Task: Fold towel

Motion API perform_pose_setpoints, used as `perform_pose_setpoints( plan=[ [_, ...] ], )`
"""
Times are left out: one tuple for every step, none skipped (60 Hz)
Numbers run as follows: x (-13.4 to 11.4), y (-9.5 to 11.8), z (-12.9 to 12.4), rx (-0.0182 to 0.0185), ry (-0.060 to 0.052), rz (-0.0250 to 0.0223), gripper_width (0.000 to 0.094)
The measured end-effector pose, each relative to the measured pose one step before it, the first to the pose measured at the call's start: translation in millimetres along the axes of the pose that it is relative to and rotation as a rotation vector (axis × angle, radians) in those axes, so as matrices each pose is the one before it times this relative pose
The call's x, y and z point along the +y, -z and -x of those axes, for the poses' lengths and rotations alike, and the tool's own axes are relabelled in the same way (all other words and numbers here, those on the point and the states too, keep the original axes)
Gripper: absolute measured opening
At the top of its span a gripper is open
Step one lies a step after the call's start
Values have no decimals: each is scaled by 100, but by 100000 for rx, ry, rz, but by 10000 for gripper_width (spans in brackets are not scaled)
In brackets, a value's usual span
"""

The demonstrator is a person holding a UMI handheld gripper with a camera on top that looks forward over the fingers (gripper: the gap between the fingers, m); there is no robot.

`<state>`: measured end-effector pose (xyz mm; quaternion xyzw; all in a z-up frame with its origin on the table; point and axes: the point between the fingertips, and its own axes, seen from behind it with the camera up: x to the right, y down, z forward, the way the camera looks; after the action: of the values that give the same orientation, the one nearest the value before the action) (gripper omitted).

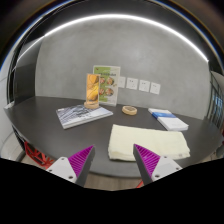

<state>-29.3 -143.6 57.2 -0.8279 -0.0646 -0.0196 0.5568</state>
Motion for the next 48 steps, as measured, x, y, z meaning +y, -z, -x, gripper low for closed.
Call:
perform_pose_setpoints(
  plan=[
    [-233,-1241,20,-264,598,-327,794],
    [-206,-1233,-35,-37,527,-402,794],
    [-156,-1136,-104,47,387,-125,793],
    [-47,-1111,-77,49,268,216,792],
    [2,-1037,-35,-105,95,639,788],
    [42,-999,-11,-338,-50,768,783],
    [15,-906,30,-577,-299,625,778],
    [-63,-873,69,-836,-405,372,770],
    [-95,-806,50,-967,-327,194,760],
    [-69,-758,29,-801,-159,148,750],
    [-2,-711,-46,-564,-24,288,735],
    [97,-677,-109,-320,118,548,716],
    [191,-612,-117,-226,243,773,696],
    [242,-581,-115,-240,310,830,677],
    [261,-538,-95,-334,342,968,654],
    [345,-494,-77,-444,191,1110,632],
    [433,-427,-111,-274,58,1404,588],
    [184,-216,46,-803,184,892,534],
    [-529,-203,115,-1376,-947,-2281,480],
    [120,-137,-333,355,-356,54,426],
    [142,-68,-459,1204,237,420,372],
    [-65,-62,-415,1185,304,-491,318],
    [32,-32,-459,1514,319,-207,240],
    [89,-22,-443,1682,88,-42,163],
    [32,15,-231,1061,-591,-288,89],
    [-108,34,160,-487,-1314,-991,88],
    [-9,14,150,-473,-893,-735,83],
    [17,45,-44,-203,-98,-450,78],
    [28,31,29,-288,331,-466,64],
    [-69,31,3,-199,343,-694,51],
    [-68,45,43,-444,145,-686,44],
    [-8,26,76,-638,194,-381,38],
    [-2,2,23,-589,214,-198,34],
    [-66,-321,82,-824,-276,-12,28],
    [-16,146,47,-842,-633,179,21],
    [-75,168,46,-1054,-667,156,15],
    [-88,163,-5,-1113,-470,312,13],
    [-146,170,-3,-1182,-464,341,13],
    [-230,198,-55,-1210,-550,156,12],
    [-370,254,-108,-1115,-645,-216,12],
    [-502,309,-240,-858,-788,-507,12],
    [-496,337,-404,-542,-922,-837,12],
    [-719,418,-538,-203,-1139,-1178,12],
    [-887,416,-658,383,-801,-1662,12],
    [-876,428,-803,876,-424,-1673,12],
    [-823,420,-943,1201,-156,-1482,12],
    [-747,398,-1007,1260,-78,-1283,12],
    [-710,380,-975,1110,-460,-1091,12]
  ],
)
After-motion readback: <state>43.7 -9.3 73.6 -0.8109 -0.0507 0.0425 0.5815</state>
